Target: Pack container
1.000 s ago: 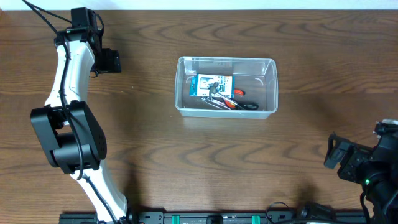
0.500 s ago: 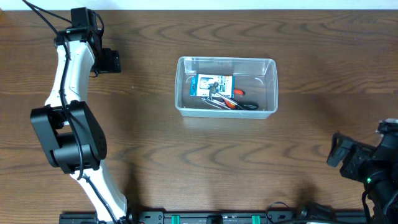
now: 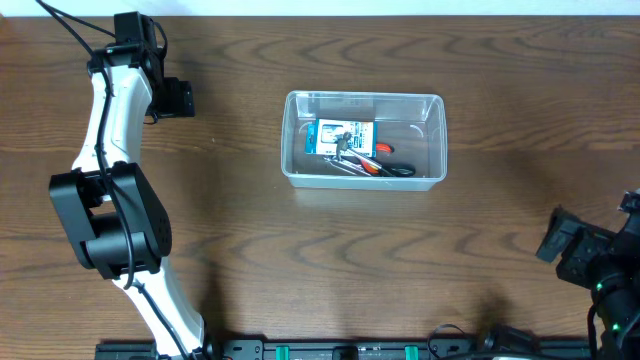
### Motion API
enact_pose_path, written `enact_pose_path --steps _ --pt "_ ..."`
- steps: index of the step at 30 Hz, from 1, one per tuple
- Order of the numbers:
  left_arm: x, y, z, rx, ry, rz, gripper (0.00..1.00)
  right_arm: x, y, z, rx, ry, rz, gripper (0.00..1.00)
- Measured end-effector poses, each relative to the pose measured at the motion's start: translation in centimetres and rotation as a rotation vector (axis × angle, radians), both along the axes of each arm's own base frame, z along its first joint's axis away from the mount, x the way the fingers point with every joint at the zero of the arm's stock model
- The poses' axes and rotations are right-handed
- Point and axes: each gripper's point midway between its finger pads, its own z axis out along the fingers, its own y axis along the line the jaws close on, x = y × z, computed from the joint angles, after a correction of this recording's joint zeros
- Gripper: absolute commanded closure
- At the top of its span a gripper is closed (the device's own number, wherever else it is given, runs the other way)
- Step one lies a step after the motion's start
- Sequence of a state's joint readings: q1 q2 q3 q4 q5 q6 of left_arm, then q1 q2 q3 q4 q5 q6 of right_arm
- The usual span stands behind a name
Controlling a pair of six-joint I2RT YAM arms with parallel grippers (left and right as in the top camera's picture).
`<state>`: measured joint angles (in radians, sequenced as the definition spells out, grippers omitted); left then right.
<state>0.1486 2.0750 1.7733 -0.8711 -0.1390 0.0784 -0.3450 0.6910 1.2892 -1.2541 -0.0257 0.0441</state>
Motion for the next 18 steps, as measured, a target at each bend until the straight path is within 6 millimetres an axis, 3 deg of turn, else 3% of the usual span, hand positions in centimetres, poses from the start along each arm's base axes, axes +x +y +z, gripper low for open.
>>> enact_pose_path --steps 9,18 --pt "0.0 0.0 0.0 0.000 0.000 0.000 0.02 -0.4 3.5 5.6 -0.200 -0.326 0.248 0.01" --pt "0.0 0.0 0.0 0.000 0.000 0.000 0.02 0.1 4.8 5.3 -0.299 -0.558 0.323 0.01"
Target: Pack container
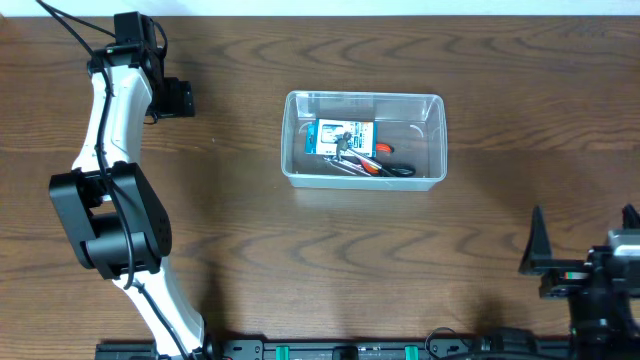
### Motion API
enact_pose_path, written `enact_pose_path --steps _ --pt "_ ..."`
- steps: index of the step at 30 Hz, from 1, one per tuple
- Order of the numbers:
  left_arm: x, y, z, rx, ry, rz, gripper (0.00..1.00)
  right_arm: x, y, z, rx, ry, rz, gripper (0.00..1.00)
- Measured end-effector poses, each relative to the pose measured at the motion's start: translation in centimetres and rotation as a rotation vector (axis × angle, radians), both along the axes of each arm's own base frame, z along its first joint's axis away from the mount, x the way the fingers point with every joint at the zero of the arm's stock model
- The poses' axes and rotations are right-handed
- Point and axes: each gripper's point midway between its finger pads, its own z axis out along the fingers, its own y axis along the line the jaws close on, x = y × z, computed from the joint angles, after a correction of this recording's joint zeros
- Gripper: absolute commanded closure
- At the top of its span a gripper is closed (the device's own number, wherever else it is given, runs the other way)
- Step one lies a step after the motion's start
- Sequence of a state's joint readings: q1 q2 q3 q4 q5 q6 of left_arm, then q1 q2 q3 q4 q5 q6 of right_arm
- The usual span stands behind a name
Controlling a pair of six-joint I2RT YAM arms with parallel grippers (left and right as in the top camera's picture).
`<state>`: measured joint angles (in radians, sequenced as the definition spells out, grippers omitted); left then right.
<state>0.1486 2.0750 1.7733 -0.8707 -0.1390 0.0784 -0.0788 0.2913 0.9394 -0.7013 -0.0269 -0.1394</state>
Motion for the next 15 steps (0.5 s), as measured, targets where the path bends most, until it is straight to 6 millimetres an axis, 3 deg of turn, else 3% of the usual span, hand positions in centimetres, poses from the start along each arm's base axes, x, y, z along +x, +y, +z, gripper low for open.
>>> enact_pose_path --steps 15 --pt "0.0 0.0 0.0 0.000 0.000 0.000 0.03 1.9 1.3 -2.5 -0.017 -0.304 0.078 0.01"
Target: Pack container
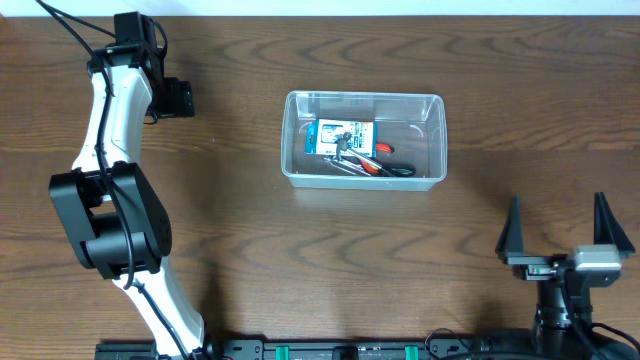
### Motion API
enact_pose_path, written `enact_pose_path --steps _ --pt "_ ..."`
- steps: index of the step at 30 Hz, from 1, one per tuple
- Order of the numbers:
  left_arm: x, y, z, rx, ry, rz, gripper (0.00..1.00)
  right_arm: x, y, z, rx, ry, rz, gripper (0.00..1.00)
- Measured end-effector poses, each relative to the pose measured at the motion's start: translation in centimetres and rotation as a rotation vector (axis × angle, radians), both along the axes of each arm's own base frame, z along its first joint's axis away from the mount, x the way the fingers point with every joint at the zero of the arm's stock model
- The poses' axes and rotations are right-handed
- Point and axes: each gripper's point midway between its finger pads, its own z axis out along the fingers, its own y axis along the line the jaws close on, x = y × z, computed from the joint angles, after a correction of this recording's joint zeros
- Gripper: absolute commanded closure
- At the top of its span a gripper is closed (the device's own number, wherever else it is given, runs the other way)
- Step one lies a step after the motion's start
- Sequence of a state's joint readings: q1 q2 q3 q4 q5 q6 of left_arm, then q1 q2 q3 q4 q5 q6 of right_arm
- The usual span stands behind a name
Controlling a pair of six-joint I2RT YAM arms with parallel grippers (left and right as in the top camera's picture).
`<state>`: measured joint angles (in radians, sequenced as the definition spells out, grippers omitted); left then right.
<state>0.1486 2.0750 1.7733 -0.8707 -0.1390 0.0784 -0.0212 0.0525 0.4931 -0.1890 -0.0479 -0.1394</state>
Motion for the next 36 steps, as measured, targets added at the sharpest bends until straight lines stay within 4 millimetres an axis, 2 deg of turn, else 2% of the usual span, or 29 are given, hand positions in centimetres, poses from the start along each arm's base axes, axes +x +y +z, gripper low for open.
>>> enact_pose_path --steps 6,12,16,22,29,36 --pt "0.0 0.0 0.0 0.000 0.000 0.000 0.02 0.2 0.1 0.2 -0.004 -0.117 0.008 0.01" --pt "0.0 0.0 0.0 0.000 0.000 0.000 0.02 0.9 0.2 -0.7 -0.007 -0.153 0.013 0.01" --pt "0.0 0.0 0.0 0.000 0.000 0.000 0.02 1.6 0.2 -2.0 -0.006 -0.128 0.014 0.01" --pt "0.0 0.0 0.0 0.000 0.000 0.000 0.02 3.1 0.2 -5.4 -0.005 -0.061 0.014 0.01" --pt "0.0 0.0 0.0 0.000 0.000 0.000 0.02 4.1 0.2 -8.4 -0.004 -0.047 0.014 0.01" --pt "0.0 0.0 0.0 0.000 0.000 0.000 0.02 4.5 0.2 -9.5 -0.004 -0.049 0.014 0.01"
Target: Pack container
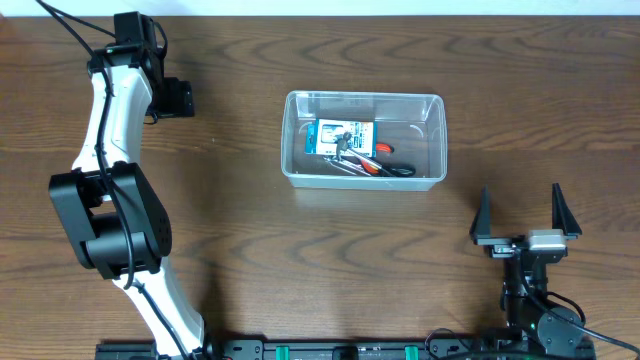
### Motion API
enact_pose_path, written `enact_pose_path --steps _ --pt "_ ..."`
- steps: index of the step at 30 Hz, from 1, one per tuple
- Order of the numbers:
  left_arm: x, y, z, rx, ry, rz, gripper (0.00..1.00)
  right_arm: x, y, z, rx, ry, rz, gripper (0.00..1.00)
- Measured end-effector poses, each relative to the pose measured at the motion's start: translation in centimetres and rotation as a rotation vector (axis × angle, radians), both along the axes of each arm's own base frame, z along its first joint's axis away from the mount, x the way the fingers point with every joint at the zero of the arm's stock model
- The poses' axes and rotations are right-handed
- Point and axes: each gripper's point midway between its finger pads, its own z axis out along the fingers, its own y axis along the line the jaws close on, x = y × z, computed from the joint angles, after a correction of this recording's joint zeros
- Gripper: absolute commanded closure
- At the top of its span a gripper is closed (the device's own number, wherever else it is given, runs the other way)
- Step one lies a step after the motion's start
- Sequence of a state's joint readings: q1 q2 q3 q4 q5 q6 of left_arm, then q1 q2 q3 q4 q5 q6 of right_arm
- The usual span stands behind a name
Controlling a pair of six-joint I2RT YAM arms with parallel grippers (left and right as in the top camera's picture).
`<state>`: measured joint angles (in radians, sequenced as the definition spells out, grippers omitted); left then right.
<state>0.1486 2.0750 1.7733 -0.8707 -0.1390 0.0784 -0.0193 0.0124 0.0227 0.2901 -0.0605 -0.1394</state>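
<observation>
A clear plastic container (363,100) sits in the middle of the table. Inside it lie a blue packet (343,136) and a few small tools, one with an orange-red handle (385,150) and one with a black handle (400,170). My right gripper (522,214) stands open below and to the right of the container, fingers (482,216) pointing away from the front edge, nothing between them. My left gripper (135,28) is at the far back left corner, well away from the container; its fingers do not show.
The left arm's white link and black elbow (108,215) run down the left side of the table. A black rail (350,350) lines the front edge. Bare wood surrounds the container.
The open right gripper has moved to the left and slightly toward the container. The left arm and the container's contents are unchanged.
The right arm was first at the table's right edge, gripper turned sideways and partly out of view. It then showed more of its fingers, then faced the back of the table, open. Now it stands further left. The left arm stayed in its corner throughout.
</observation>
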Motion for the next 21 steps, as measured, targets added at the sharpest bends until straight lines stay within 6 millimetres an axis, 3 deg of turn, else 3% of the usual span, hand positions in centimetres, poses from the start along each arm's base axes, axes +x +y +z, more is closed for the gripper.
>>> enact_pose_path --steps 16,21 --pt "0.0 0.0 0.0 0.000 0.000 0.000 0.02 0.2 0.0 -0.7 0.000 0.018 0.000 0.01" --pt "0.0 0.0 0.0 0.000 0.000 0.000 0.02 0.7 0.0 -2.7 0.002 0.101 0.001 0.01"
